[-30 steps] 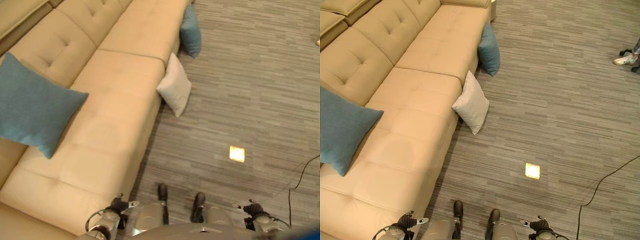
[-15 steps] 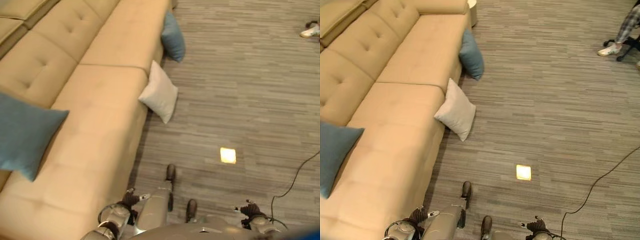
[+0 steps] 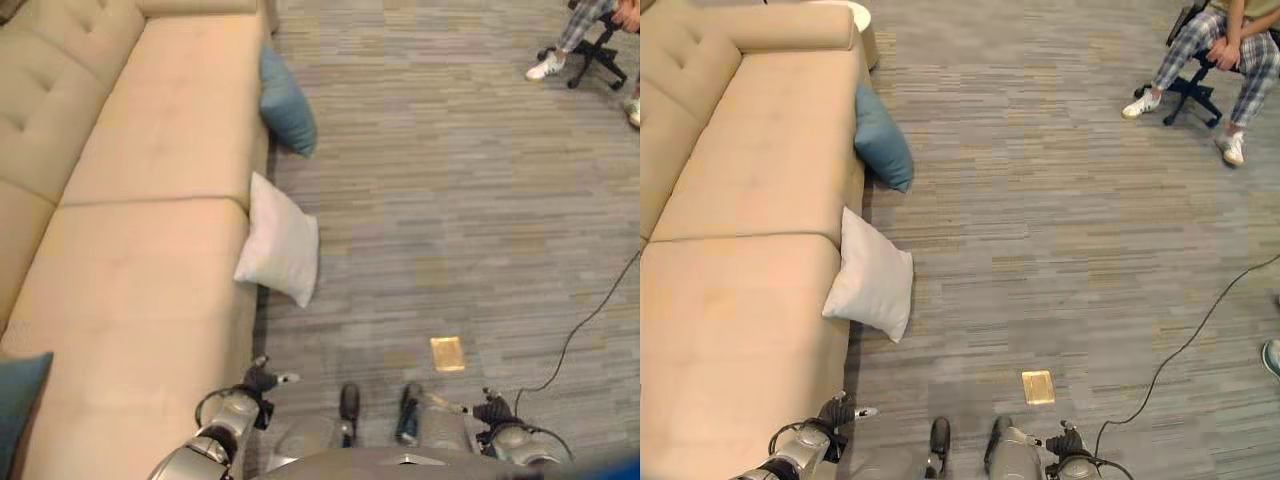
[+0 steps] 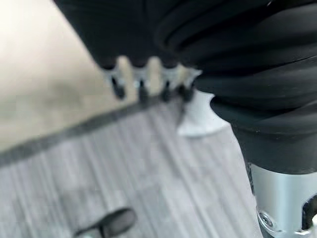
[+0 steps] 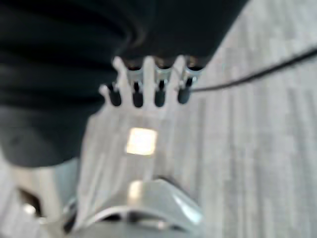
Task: Pick up all the scattered cushions and arrange them neatly on the sofa.
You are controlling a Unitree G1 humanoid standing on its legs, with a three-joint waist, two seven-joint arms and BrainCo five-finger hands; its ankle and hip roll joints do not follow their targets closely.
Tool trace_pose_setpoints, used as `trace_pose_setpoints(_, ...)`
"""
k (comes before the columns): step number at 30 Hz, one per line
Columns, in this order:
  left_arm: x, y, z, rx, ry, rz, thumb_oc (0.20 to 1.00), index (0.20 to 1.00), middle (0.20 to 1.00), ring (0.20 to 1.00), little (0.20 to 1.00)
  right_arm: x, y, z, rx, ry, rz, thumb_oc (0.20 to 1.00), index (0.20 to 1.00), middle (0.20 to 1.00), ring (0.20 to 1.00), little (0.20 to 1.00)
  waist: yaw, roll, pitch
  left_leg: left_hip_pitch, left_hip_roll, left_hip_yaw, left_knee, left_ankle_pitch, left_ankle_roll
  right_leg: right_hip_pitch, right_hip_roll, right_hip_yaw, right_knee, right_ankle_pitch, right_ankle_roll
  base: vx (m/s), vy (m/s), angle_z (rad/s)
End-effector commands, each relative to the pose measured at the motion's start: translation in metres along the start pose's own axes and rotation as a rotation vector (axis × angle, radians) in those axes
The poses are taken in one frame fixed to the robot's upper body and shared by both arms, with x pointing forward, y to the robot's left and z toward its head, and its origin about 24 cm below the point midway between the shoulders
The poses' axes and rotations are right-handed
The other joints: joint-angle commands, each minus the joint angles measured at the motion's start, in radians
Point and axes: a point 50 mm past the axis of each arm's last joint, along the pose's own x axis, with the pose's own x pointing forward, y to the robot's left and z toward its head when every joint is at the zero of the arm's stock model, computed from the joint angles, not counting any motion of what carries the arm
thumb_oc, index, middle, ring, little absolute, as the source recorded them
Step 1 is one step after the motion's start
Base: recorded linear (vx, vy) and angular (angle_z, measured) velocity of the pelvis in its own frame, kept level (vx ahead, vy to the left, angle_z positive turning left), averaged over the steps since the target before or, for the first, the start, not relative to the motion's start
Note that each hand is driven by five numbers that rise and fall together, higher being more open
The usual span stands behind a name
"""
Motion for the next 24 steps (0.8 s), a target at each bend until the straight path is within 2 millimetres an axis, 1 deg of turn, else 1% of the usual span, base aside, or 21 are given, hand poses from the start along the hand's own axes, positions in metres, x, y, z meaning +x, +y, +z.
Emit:
trace_pose_setpoints(1,-0.003,-0.010,-0.006,-0.006,0.013,-0.015,1.000,1.000,1.000,1.000,1.000,0.001,-0.019,-0.010,-0.026,0.011,-0.042,1.000,1.000,1.000,1.000,1.000,-0.031,-0.006,0.040,-0.016,0.049,-0.081,0.066,-0.076,-0.044,0.026,0.038,0.078,-0.111,0.189,0.012,0.41,-0.217,0.52)
trace_pose_setpoints(3,-0.003,-0.014,-0.009,0.000,0.022,-0.019,1.000,1.000,1.000,1.000,1.000,0.000,-0.016,-0.014,-0.039,0.023,-0.036,1.000,1.000,1.000,1.000,1.000,-0.036,-0.017,0.030,0.016,0.042,-0.093,0.069,-0.110,-0.049,0.053,0.028,0.084,-0.128,0.212,0.007,0.34,-0.196,0.70)
trace_pose_setpoints(4,-0.004,-0.017,-0.012,0.002,0.033,-0.026,1.000,1.000,1.000,1.000,1.000,0.000,-0.017,-0.017,-0.039,0.032,-0.041,1.000,1.000,1.000,1.000,1.000,-0.036,-0.019,0.020,0.034,0.053,-0.100,0.077,-0.125,-0.058,0.065,0.026,0.080,-0.117,0.212,-0.002,0.35,-0.236,0.62)
trace_pose_setpoints(5,-0.005,-0.019,-0.012,-0.006,0.035,-0.031,1.000,1.000,1.000,1.000,1.000,0.000,-0.017,-0.018,-0.034,0.036,-0.041,1.000,1.000,1.000,1.000,1.000,-0.037,-0.017,0.015,0.041,0.065,-0.108,0.092,-0.136,-0.066,0.078,0.028,0.079,-0.106,0.206,-0.008,0.25,-0.180,0.39)
trace_pose_setpoints(6,-0.005,-0.019,-0.012,-0.006,0.035,-0.031,1.000,1.000,1.000,1.000,1.000,0.000,-0.018,-0.018,-0.034,0.037,-0.041,1.000,1.000,1.000,1.000,1.000,-0.038,-0.016,0.015,0.041,0.066,-0.109,0.094,-0.138,-0.066,0.079,0.028,0.077,-0.106,0.205,-0.009,0.23,-0.180,0.68)
trace_pose_setpoints(8,-0.005,-0.021,-0.013,-0.014,0.035,-0.042,1.000,1.000,1.000,1.000,1.000,0.000,-0.020,-0.020,-0.023,0.043,-0.045,1.000,1.000,1.000,1.000,1.000,-0.035,-0.015,0.008,0.028,0.085,-0.110,0.173,-0.154,-0.092,0.115,0.031,0.062,-0.093,0.179,-0.027,0.22,-0.212,0.95)
trace_pose_setpoints(9,-0.005,-0.022,-0.010,-0.008,0.030,-0.049,1.000,1.000,1.000,1.000,1.000,0.001,-0.023,-0.017,-0.006,0.033,-0.054,1.000,1.000,1.000,1.000,1.000,-0.033,-0.016,0.015,-0.019,0.099,-0.105,0.279,-0.119,-0.112,0.137,0.036,0.059,-0.087,0.160,-0.046,0.21,-0.378,0.63)
trace_pose_setpoints(10,-0.003,-0.020,-0.001,-0.007,-0.006,-0.056,1.000,1.000,1.000,1.000,1.000,0.002,-0.030,-0.012,0.017,0.017,-0.071,1.000,1.000,1.000,1.000,1.000,-0.017,-0.029,0.048,-0.157,0.108,-0.066,0.530,-0.034,-0.114,0.188,0.044,0.048,-0.091,0.129,-0.086,0.17,-0.366,0.34)
trace_pose_setpoints(11,-0.003,-0.019,0.001,-0.007,-0.017,-0.059,1.000,1.000,1.000,1.000,1.000,0.003,-0.032,-0.010,0.021,0.015,-0.078,1.000,1.000,1.000,1.000,1.000,-0.009,-0.032,0.053,-0.186,0.116,-0.056,0.574,-0.028,-0.109,0.207,0.048,0.043,-0.098,0.118,-0.093,0.11,-0.269,0.33)
trace_pose_setpoints(12,-0.003,-0.019,0.001,-0.007,-0.017,-0.059,1.000,1.000,1.000,1.000,1.000,0.003,-0.032,-0.010,0.021,0.015,-0.078,1.000,1.000,1.000,1.000,1.000,-0.009,-0.031,0.053,-0.189,0.117,-0.057,0.579,-0.030,-0.109,0.207,0.050,0.042,-0.098,0.118,-0.094,0.10,-0.121,0.29)
trace_pose_setpoints(13,-0.003,-0.020,0.002,-0.006,-0.020,-0.062,1.000,1.000,1.000,1.000,1.000,0.003,-0.034,-0.011,0.018,0.017,-0.082,1.000,1.000,1.000,1.000,1.000,-0.005,-0.031,0.054,-0.204,0.124,-0.036,0.570,-0.037,-0.103,0.225,0.054,0.031,-0.107,0.106,-0.099,0.15,-0.116,0.11)
trace_pose_setpoints(16,-0.003,-0.023,0.002,0.019,-0.016,-0.072,1.000,1.000,1.000,1.000,1.000,0.003,-0.034,-0.008,0.029,0.007,-0.087,1.000,1.000,1.000,1.000,1.000,0.003,-0.032,0.038,-0.223,0.105,0.004,0.442,-0.090,-0.086,0.264,0.066,0.021,-0.130,0.080,-0.091,0.23,-0.102,0.14)
trace_pose_setpoints(18,-0.004,-0.025,0.001,0.037,-0.016,-0.080,1.000,1.000,1.000,1.000,1.000,0.002,-0.033,-0.013,0.032,0.019,-0.086,1.000,1.000,1.000,1.000,1.000,0.007,-0.022,0.028,-0.241,0.101,0.049,0.330,-0.051,-0.084,0.290,0.086,0.001,-0.136,0.057,-0.093,0.22,-0.058,0.34)
trace_pose_setpoints(19,-0.004,-0.025,-0.001,0.042,-0.013,-0.080,1.000,1.000,1.000,1.000,1.000,0.002,-0.032,-0.014,0.034,0.020,-0.082,1.000,1.000,1.000,1.000,1.000,0.007,-0.018,0.023,-0.233,0.106,0.080,0.296,-0.039,-0.082,0.304,0.093,-0.003,-0.135,0.045,-0.092,0.20,-0.048,0.34)
trace_pose_setpoints(20,-0.004,-0.023,-0.001,0.041,-0.012,-0.072,1.000,1.000,1.000,1.000,1.000,0.002,-0.031,-0.013,0.039,0.020,-0.079,1.000,1.000,1.000,1.000,1.000,0.006,-0.020,0.022,-0.245,0.112,0.107,0.302,-0.023,-0.086,0.313,0.094,-0.007,-0.134,0.035,-0.093,0.24,0.022,0.43)
trace_pose_setpoints(21,-0.005,-0.024,-0.004,0.031,-0.003,-0.071,1.000,1.000,1.000,1.000,1.000,0.001,-0.025,-0.015,0.019,0.026,-0.062,1.000,1.000,1.000,1.000,1.000,0.013,-0.013,0.019,-0.224,0.105,0.100,0.288,-0.030,-0.081,0.317,0.098,-0.002,-0.098,0.015,-0.092,0.25,0.068,0.24)
trace_pose_setpoints(23,-0.005,-0.023,-0.008,0.016,0.012,-0.065,1.000,1.000,1.000,1.000,1.000,0.000,-0.023,-0.016,0.007,0.026,-0.053,1.000,1.000,1.000,1.000,1.000,0.013,-0.006,-0.004,-0.168,0.090,0.075,0.209,-0.040,-0.065,0.314,0.092,-0.014,-0.060,0.009,-0.081,0.20,0.068,-0.14)
trace_pose_setpoints(24,-0.005,-0.023,-0.008,0.016,0.012,-0.065,1.000,1.000,1.000,1.000,1.000,0.000,-0.023,-0.017,0.007,0.026,-0.053,1.000,1.000,1.000,1.000,1.000,0.012,-0.006,-0.003,-0.165,0.089,0.074,0.206,-0.038,-0.065,0.315,0.091,-0.014,-0.059,0.008,-0.081,0.12,0.054,-0.42)
